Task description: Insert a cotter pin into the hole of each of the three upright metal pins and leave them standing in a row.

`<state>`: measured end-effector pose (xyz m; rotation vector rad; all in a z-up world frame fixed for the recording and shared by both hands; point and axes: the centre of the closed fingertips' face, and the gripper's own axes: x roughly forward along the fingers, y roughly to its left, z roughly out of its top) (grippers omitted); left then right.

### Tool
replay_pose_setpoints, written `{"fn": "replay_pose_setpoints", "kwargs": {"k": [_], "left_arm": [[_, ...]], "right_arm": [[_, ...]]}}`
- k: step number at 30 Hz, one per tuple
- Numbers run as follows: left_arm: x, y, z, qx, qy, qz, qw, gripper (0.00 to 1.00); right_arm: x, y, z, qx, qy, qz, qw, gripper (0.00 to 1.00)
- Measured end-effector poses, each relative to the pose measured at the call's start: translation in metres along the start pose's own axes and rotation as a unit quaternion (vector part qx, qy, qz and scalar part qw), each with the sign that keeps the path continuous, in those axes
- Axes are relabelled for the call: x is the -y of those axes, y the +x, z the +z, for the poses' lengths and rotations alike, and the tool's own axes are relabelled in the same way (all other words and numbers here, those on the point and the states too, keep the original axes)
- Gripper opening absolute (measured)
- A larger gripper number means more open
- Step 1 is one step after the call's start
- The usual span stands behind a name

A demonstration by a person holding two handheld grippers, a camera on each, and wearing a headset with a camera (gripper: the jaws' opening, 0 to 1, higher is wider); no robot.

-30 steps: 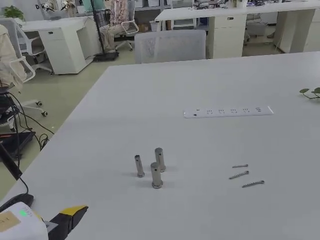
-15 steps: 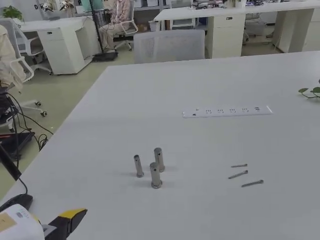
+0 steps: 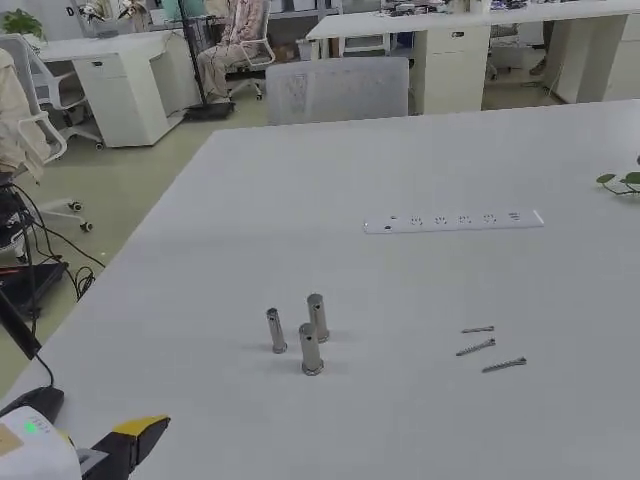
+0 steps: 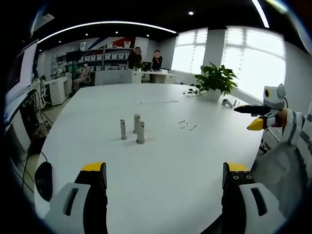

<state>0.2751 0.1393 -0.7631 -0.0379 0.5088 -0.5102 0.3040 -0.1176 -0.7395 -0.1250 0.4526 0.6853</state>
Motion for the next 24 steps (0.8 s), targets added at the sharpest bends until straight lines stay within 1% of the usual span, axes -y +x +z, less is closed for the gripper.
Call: {"fn": "replay_pose_setpoints", "kwargs": {"k": [8,13,19,24], "left_arm": [[-0.002,0.007,0.004,0.004,0.0,-0.002,1.0,0.99],[0.001,0.016,0.011,0.007,0.003,-0.008,0.9999,0.99],[0.0,0.025,0.016,0.008,0.007,-0.013,0.9999,0.99],[0.003,0.034,0.019,0.008,0.01,-0.019,0.9997,0.99]], "right_arm": [[0.002,-0.001,0.001,-0.001,0.001,-0.003,1.0,1.0],[0.002,-0.001,0.0,-0.002,0.001,-0.004,1.0,1.0],[0.002,-0.001,-0.001,-0.005,0.002,-0.004,1.0,1.0],[0.001,0.001,-0.003,-0.008,0.004,-0.003,1.0,1.0]]}}
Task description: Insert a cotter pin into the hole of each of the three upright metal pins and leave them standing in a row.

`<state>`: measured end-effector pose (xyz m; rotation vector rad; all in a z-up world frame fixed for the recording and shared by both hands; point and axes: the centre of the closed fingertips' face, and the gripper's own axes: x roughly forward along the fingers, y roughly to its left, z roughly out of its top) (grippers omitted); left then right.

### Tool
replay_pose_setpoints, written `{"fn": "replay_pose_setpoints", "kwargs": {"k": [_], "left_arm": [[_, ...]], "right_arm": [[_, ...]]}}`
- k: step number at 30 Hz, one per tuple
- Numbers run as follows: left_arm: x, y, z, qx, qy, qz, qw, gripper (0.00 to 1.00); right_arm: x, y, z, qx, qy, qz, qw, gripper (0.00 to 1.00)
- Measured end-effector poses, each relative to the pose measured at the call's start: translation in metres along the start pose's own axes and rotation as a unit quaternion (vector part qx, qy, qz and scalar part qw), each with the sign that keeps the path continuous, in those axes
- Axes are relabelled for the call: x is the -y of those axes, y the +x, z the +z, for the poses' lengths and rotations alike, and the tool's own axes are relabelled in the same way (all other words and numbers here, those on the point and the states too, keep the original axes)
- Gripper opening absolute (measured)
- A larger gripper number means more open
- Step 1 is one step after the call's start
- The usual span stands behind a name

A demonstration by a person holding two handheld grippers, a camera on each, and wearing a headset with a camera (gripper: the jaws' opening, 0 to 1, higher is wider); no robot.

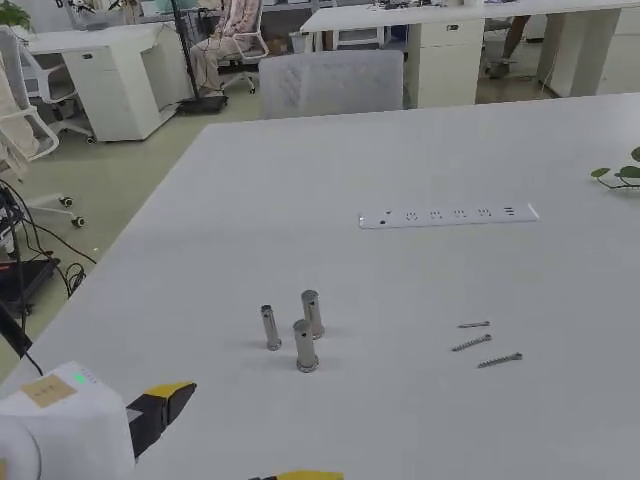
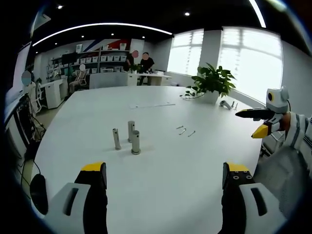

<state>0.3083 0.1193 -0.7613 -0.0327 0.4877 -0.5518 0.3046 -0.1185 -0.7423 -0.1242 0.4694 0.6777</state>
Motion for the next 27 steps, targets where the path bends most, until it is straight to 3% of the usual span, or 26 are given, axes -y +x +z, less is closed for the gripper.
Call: {"fn": "replay_pose_setpoints", "kwargs": {"k": [15,27], "left_arm": [[-0.008,0.024,0.012,0.006,-0.001,-0.004,1.0,0.95],[-0.015,0.044,0.018,0.016,-0.023,-0.011,0.9995,0.91]], "right_arm": [[0.002,0.0,0.0,-0.002,0.003,-0.003,1.0,1.0],[0.003,0.003,0.001,0.001,0.007,-0.003,1.0,0.99]]}}
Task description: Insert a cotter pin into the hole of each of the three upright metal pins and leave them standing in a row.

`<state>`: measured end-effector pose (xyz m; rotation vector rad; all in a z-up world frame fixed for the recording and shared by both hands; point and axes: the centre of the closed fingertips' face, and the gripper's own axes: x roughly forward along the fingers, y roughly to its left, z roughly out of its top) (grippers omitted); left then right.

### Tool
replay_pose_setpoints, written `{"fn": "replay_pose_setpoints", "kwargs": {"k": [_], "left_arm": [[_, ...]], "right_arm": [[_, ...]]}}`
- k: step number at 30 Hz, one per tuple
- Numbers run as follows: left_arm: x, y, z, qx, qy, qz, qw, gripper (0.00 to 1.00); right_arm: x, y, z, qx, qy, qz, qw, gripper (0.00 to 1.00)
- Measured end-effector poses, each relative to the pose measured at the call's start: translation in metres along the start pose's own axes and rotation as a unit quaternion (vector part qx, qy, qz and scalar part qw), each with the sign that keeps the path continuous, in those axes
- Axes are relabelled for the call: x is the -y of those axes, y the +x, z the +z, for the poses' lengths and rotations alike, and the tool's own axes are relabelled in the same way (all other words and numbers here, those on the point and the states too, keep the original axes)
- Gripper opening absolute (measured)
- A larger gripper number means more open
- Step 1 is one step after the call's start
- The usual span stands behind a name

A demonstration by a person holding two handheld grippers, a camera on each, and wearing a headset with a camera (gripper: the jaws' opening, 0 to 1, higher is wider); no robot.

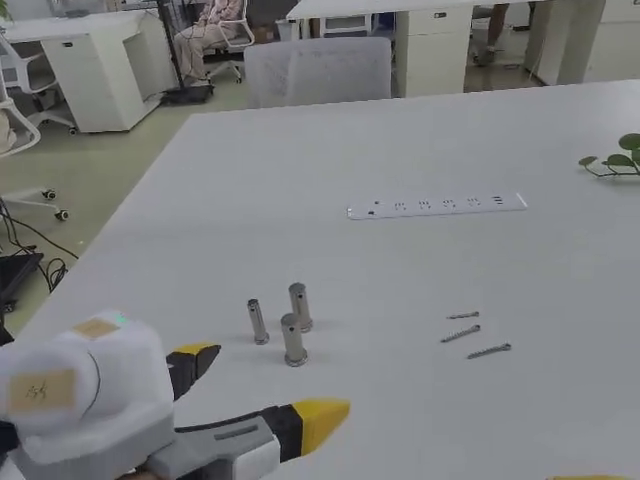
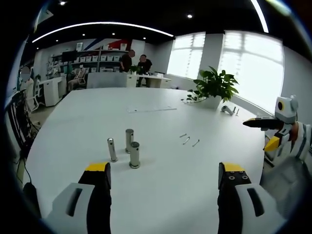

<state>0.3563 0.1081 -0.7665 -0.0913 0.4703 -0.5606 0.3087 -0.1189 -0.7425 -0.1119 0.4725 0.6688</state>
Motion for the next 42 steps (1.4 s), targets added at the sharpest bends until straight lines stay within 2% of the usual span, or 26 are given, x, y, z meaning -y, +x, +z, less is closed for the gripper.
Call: {"fn": "replay_pose_setpoints", "kwargs": {"k": [9,17,24,35,42], "left_arm": [[-0.006,0.01,0.011,0.015,-0.019,0.009,0.9997,0.87],[-0.011,0.02,0.012,0.012,-0.018,0.019,0.9996,0.83],[-0.016,0.032,0.007,-0.003,-0.016,0.02,0.9997,0.81],[-0.026,0.043,0.0,-0.016,-0.025,0.031,0.9991,0.75],[-0.027,0.051,-0.006,-0.028,-0.026,0.035,0.9986,0.73]], "right_arm": [[0.004,0.0,-0.002,0.002,0.011,-0.002,0.9999,0.99],[0.005,0.0,-0.003,0.002,0.014,-0.003,0.9999,0.99],[0.006,0.001,-0.003,0.001,0.014,-0.004,0.9999,0.99],[0.006,0.001,-0.003,0.0,0.017,-0.005,0.9998,0.99],[0.007,0.001,-0.004,-0.002,0.019,-0.007,0.9998,0.99]]}}
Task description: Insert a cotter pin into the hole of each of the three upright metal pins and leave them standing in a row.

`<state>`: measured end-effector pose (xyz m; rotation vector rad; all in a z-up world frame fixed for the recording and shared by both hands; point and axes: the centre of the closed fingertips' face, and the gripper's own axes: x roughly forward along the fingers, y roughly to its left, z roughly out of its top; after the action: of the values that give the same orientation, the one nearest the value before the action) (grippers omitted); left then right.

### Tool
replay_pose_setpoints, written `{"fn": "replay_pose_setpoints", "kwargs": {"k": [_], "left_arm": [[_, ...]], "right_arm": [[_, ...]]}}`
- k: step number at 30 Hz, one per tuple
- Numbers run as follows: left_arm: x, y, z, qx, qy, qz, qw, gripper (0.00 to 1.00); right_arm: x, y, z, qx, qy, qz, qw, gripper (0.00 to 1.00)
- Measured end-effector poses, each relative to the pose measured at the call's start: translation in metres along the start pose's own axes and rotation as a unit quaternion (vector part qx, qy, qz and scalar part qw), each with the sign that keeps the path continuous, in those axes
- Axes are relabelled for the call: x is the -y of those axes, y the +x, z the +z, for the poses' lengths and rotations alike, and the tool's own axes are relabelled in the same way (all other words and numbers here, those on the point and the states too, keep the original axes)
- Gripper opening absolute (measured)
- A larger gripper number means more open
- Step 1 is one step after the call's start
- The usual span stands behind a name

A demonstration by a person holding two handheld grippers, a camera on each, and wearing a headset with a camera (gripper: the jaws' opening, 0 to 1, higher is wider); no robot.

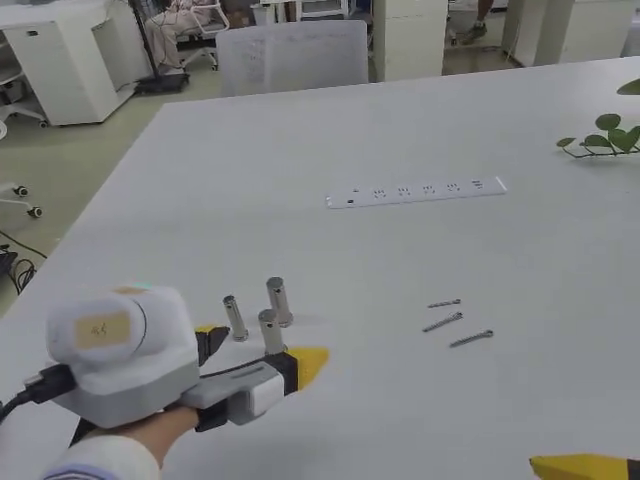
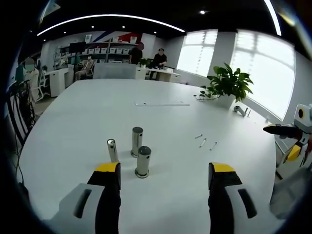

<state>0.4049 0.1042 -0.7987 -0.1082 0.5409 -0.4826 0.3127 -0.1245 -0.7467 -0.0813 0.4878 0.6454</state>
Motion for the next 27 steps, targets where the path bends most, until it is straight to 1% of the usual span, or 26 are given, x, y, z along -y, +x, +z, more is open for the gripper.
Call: {"fn": "replay_pose_setpoints", "kwargs": {"k": [5,6,11,16,27], "left_arm": [[-0.002,0.005,-0.001,-0.002,-0.004,0.005,1.0,0.67],[-0.004,0.007,-0.002,-0.004,-0.005,0.009,0.9999,0.67],[-0.009,0.012,0.003,-0.001,-0.008,0.019,0.9998,0.6],[-0.017,0.018,0.003,-0.004,-0.02,0.028,0.9994,0.55],[-0.024,0.025,-0.004,-0.019,-0.02,0.041,0.9988,0.43]], "right_arm": [[0.0,0.0,-0.001,-0.001,0.002,0.0,1.0,0.98],[0.0,0.0,-0.002,0.0,0.006,0.001,1.0,0.98],[0.001,0.0,-0.003,-0.001,0.009,0.0,1.0,0.98],[0.002,0.001,-0.002,0.0,0.01,-0.001,0.9999,0.98],[0.004,0.003,-0.001,0.001,0.013,-0.002,0.9999,0.98]]}}
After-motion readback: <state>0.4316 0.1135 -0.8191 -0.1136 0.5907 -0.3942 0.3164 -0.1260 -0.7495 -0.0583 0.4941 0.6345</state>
